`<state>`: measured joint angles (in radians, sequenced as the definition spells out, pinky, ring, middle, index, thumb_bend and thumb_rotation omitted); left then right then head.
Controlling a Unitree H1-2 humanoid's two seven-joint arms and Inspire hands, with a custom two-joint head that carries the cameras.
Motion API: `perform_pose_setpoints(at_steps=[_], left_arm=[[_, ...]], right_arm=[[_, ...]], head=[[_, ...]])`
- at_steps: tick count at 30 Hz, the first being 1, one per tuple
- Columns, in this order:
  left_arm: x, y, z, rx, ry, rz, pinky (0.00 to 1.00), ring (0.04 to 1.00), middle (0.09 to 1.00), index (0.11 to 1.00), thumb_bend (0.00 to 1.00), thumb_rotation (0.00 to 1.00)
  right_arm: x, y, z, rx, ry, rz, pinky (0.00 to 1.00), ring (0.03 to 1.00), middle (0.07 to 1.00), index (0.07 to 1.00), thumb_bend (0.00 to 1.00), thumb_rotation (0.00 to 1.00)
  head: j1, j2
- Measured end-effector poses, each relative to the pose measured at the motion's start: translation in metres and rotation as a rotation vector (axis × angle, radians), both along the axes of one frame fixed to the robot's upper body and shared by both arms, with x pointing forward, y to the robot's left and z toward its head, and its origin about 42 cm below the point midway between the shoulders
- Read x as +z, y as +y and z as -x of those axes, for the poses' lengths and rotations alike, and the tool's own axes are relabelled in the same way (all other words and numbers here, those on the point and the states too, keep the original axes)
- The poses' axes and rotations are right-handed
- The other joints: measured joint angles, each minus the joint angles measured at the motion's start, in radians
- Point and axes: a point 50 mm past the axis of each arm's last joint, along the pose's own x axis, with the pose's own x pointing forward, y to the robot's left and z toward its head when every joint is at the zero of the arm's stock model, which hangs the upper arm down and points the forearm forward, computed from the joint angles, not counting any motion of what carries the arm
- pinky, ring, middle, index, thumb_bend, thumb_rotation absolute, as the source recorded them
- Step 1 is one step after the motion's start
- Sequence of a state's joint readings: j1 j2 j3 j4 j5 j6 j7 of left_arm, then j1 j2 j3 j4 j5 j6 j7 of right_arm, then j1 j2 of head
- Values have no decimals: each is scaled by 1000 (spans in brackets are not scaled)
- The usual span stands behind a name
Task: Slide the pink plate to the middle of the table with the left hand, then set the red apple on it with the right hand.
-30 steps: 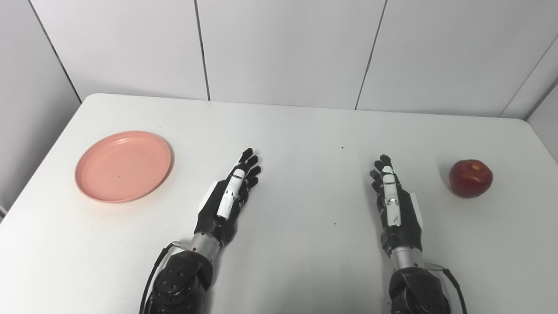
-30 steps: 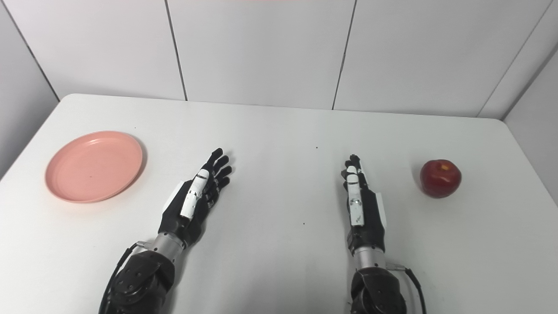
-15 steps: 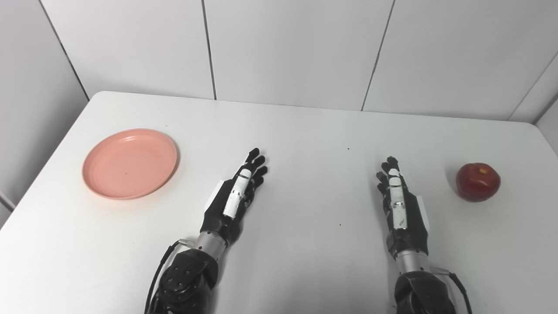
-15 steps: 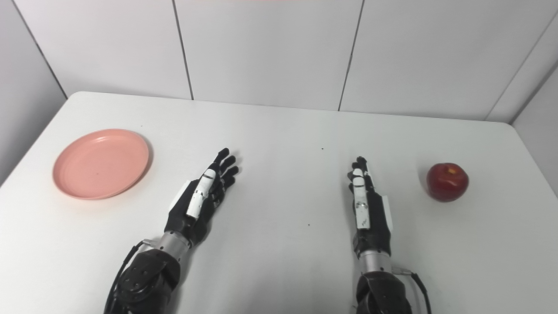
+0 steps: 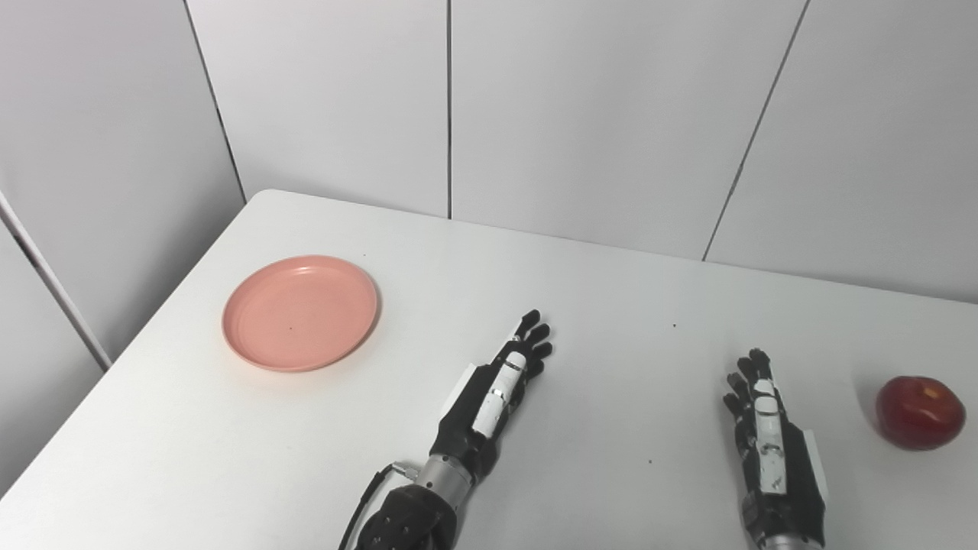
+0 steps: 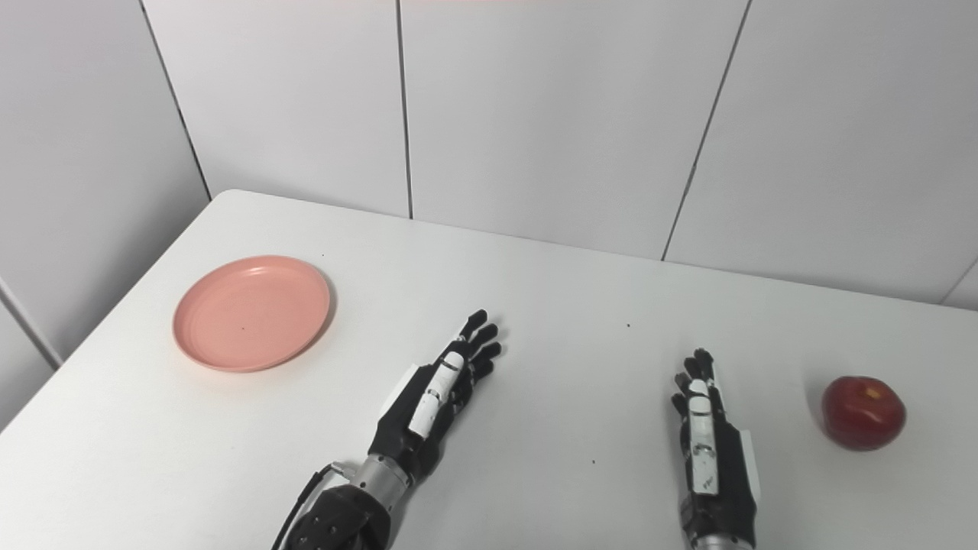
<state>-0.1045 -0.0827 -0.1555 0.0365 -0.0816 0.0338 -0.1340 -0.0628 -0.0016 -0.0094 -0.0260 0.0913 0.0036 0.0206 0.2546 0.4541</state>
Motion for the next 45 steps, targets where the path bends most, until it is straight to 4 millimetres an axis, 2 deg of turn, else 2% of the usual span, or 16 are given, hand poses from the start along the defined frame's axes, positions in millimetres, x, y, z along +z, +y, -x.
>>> perform_pose_setpoints(at_steps=[8,16,29,32,36,45], left_arm=[[0,-5,-4,-7,-5,-4,960,963,976,961,397,1000],[0,-7,-6,-7,-7,-13,967,961,972,954,382,1000],[4,-3,-6,-10,2,-31,947,942,957,952,405,1000],[7,2,-7,-9,4,-43,935,934,950,946,449,1000],[17,12,-9,-12,-16,-70,919,921,935,930,457,1000],[61,26,-20,-40,-103,-82,890,893,921,915,469,1000]], right_arm=[[-1,-2,-2,7,2,-2,1000,969,966,969,155,1000],[-1,-3,-2,6,0,5,1000,972,970,968,140,1000],[0,-3,-2,7,-2,5,1000,982,980,987,121,1000],[0,-3,-2,6,-3,5,1000,983,980,988,121,1000],[0,-4,-2,6,-4,5,1000,986,984,991,120,1000],[1,-5,0,5,-5,0,1000,990,985,989,102,1000]], head=[[37,-17],[43,-17],[60,-21],[72,-25],[81,-25],[91,-23]])
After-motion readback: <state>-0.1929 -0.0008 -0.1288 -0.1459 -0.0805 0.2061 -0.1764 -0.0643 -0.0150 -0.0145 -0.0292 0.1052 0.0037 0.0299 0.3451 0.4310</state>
